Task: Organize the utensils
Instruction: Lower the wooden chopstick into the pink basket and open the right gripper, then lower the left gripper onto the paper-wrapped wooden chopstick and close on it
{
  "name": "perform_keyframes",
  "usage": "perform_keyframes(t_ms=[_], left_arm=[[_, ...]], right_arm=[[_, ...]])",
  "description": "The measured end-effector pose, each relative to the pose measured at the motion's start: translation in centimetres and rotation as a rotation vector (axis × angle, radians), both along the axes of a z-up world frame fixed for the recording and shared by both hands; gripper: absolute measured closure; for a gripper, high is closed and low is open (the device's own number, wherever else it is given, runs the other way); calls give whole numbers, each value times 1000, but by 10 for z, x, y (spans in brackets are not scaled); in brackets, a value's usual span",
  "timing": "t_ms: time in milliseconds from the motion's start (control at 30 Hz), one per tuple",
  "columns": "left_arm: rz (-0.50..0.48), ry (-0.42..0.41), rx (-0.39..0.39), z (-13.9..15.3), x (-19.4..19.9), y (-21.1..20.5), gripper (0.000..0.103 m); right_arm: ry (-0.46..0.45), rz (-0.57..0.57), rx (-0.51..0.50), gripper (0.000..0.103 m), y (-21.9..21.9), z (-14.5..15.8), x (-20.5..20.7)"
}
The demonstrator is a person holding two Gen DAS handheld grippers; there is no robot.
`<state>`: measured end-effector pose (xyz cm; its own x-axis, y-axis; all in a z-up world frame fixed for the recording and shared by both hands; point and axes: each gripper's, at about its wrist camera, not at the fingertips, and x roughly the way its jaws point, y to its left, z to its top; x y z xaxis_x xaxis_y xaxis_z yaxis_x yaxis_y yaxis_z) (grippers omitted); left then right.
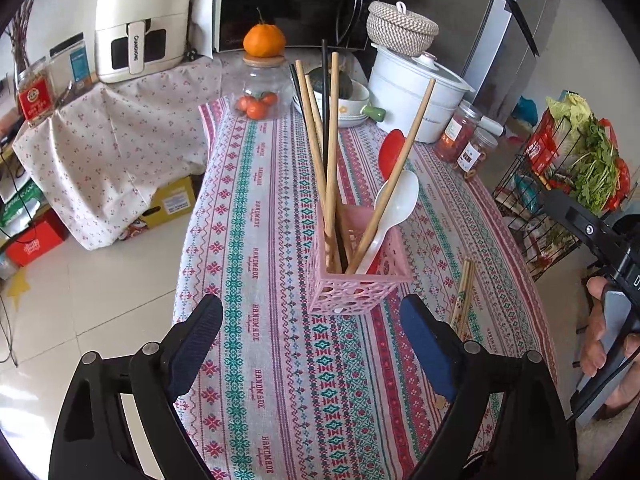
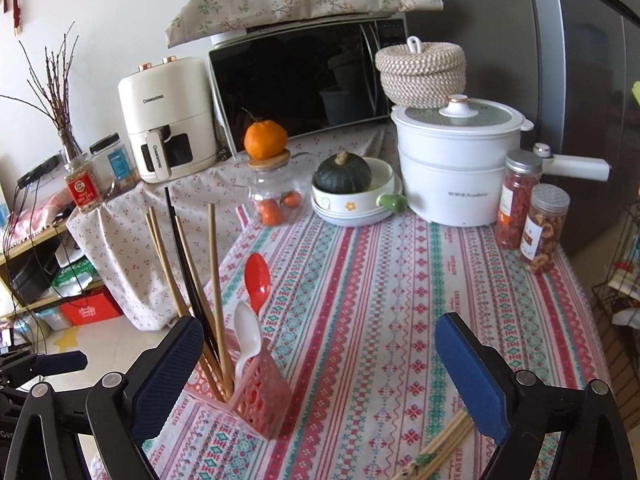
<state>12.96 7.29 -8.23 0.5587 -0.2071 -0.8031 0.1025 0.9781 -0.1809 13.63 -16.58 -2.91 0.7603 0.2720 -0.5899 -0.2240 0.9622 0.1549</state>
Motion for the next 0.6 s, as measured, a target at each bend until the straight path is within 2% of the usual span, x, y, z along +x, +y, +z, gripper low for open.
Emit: perform_keyframes(t_ms=[267,600], left_arm=[[-83,35,19,-7,-8,-39,11],[-194,60,63,-17,-15,-95,11]], right_arm=[[174,-75,-63,4,-41,-29,-7],[314,-167,-129,4,-90,-53,-18]])
